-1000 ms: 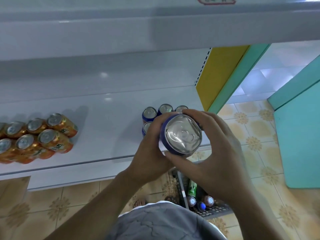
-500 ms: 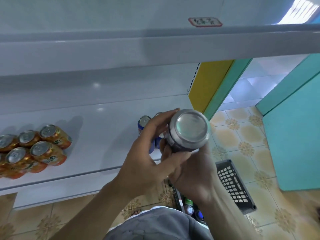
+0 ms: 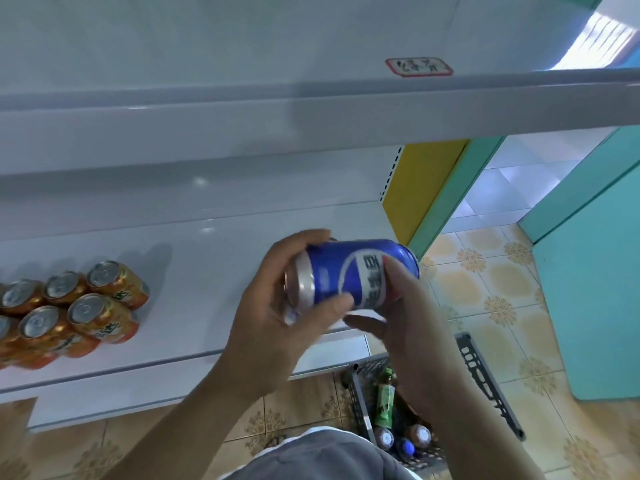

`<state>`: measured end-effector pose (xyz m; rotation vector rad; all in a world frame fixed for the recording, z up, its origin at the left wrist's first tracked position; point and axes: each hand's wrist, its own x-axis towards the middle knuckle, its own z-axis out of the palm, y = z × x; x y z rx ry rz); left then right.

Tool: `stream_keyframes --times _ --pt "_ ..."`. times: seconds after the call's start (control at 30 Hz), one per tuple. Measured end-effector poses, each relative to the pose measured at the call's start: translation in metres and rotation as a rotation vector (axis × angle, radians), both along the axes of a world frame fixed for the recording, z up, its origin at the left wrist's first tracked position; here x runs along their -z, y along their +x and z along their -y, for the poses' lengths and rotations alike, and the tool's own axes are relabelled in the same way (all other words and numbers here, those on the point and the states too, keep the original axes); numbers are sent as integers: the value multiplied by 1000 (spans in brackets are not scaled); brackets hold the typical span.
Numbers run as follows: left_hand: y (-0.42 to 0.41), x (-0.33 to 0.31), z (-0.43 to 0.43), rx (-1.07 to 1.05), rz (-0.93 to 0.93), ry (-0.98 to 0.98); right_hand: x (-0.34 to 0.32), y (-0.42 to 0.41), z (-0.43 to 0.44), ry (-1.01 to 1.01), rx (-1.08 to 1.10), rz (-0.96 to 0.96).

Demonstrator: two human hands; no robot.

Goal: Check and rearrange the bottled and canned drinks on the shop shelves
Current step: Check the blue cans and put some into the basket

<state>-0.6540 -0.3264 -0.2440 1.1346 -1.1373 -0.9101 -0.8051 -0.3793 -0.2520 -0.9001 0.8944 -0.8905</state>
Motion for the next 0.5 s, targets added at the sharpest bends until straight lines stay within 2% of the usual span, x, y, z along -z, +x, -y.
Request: stream_keyframes --times 0.1,0.17,0.23,0.33,0.4,0.5 --pt "-1 -2 4 -53 -318 242 -4 -10 2 -316 -84 -134" --pt "1 0 5 -57 -402 366 -8 -12 4 -415 -127 -145" --pt "1 2 6 -47 -379 386 -7 -9 4 -392 -83 -162" --pt "3 5 4 6 -305 297 -3 -2 5 -301 -3 -171" --pt "6 6 3 4 -340 288 -1 -2 3 -290 -36 -185" --pt "7 2 4 -18 -357 350 -1 -7 1 -383 -154 -223"
